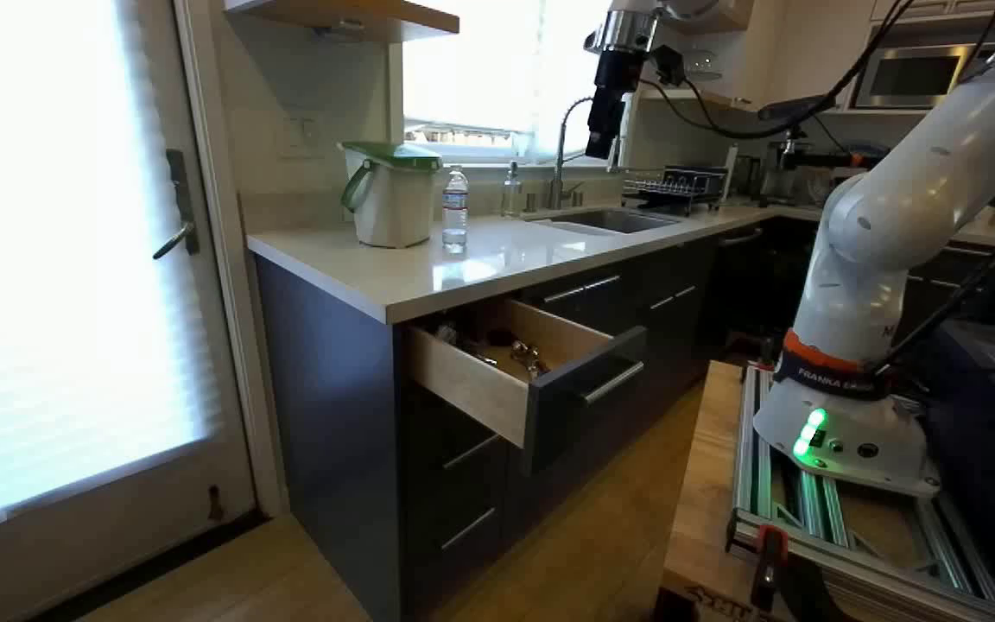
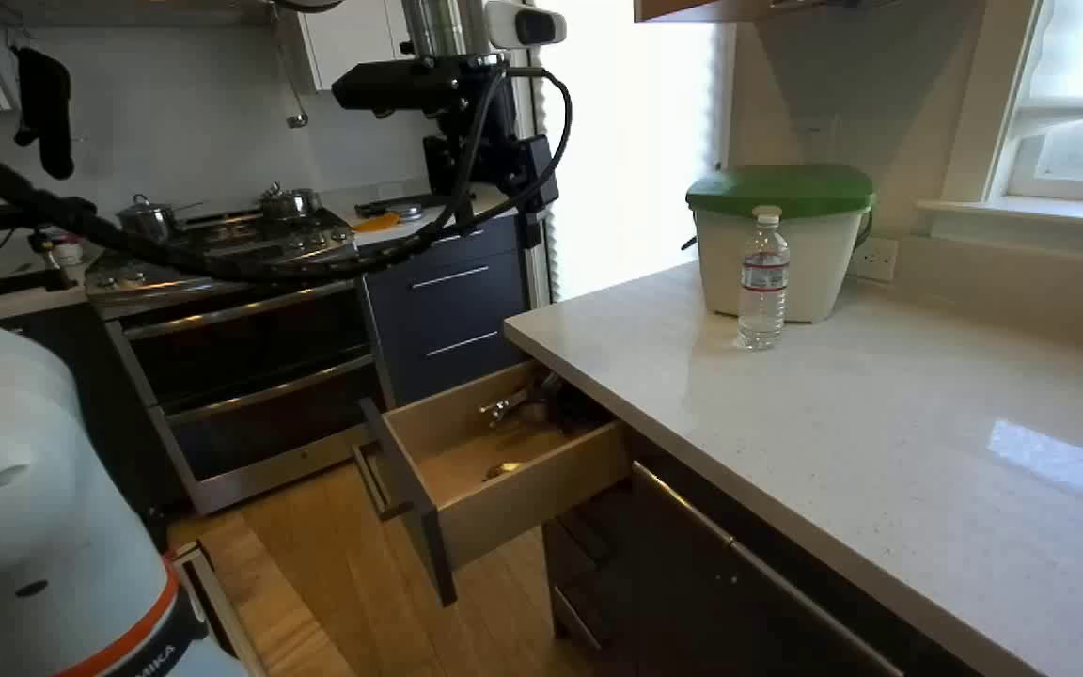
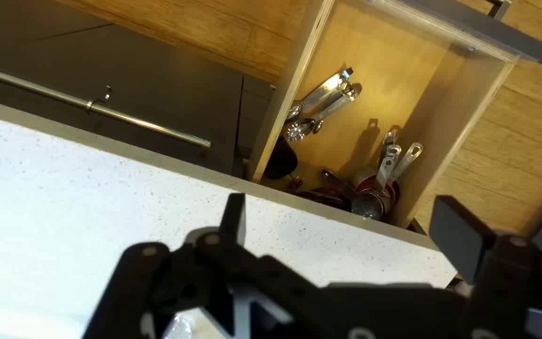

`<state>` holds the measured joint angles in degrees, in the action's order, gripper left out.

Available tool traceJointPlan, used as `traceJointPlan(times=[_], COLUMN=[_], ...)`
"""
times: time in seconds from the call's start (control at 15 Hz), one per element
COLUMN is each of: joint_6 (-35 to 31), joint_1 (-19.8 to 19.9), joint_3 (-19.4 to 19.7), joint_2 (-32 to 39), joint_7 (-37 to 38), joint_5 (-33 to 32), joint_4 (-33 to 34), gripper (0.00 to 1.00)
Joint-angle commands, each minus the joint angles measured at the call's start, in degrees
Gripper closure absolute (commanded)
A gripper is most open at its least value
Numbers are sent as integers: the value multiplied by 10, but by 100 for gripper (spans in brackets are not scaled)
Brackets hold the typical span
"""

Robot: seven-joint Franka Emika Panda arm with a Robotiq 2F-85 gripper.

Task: Transfer the scooper to the counter

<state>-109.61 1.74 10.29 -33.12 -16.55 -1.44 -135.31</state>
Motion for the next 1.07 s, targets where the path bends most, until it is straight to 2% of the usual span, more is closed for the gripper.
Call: traceJointPlan(times=[0.0,0.53,1.0], joint_6=[1,1,-4], joint_1=[4,3,0], joint_3=[-3,-7,-41], joint_2=[1,0,-48], joint_7=[-2,4,40], joint_5=[2,3,9], joint_4=[1,-6,-132], gripper=[0,0,0])
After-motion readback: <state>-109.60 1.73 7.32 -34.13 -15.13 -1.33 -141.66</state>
